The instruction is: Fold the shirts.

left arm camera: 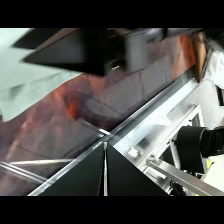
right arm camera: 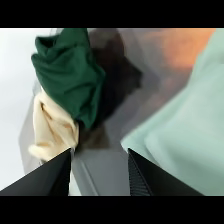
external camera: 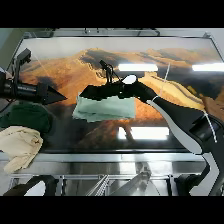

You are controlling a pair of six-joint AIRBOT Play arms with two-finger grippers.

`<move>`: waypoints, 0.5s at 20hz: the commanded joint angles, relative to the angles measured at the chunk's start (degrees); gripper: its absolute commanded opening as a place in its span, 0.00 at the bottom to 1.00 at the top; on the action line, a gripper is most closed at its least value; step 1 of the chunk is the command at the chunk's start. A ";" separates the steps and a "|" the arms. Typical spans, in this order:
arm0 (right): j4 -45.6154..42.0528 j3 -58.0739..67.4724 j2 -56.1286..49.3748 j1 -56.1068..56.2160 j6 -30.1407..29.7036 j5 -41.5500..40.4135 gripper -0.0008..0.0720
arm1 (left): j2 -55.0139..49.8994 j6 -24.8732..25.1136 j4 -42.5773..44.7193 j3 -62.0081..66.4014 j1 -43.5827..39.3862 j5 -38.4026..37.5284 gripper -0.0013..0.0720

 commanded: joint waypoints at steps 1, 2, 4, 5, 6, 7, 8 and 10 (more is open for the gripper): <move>-15.82 0.72 2.89 -6.91 9.90 13.18 0.54 | 1.75 0.92 -0.72 -2.43 0.98 1.05 0.05; -23.26 0.55 4.81 -10.64 15.15 15.28 0.54 | 1.84 0.94 -1.92 -2.40 0.96 1.73 0.05; -35.58 -1.11 8.44 -17.75 23.34 16.85 0.59 | 1.88 1.11 -2.82 -2.43 0.92 3.10 0.05; -38.38 -3.08 9.88 -21.24 26.16 16.94 0.73 | 1.88 1.44 -2.82 -2.40 0.92 3.61 0.05; -38.36 -5.66 10.78 -24.04 27.19 16.55 0.73 | 1.88 1.49 -2.80 -2.40 0.92 3.58 0.05; -36.94 -8.96 11.10 -26.36 27.74 16.00 0.73 | 1.88 1.49 -2.80 -2.40 0.92 3.54 0.05; -35.36 -12.57 11.10 -27.63 27.47 15.30 0.73 | 1.88 1.49 -2.84 -2.43 0.92 3.54 0.05; -30.34 -20.44 11.10 -28.15 23.45 11.56 0.73 | 1.88 1.46 -2.84 -2.40 0.92 3.54 0.05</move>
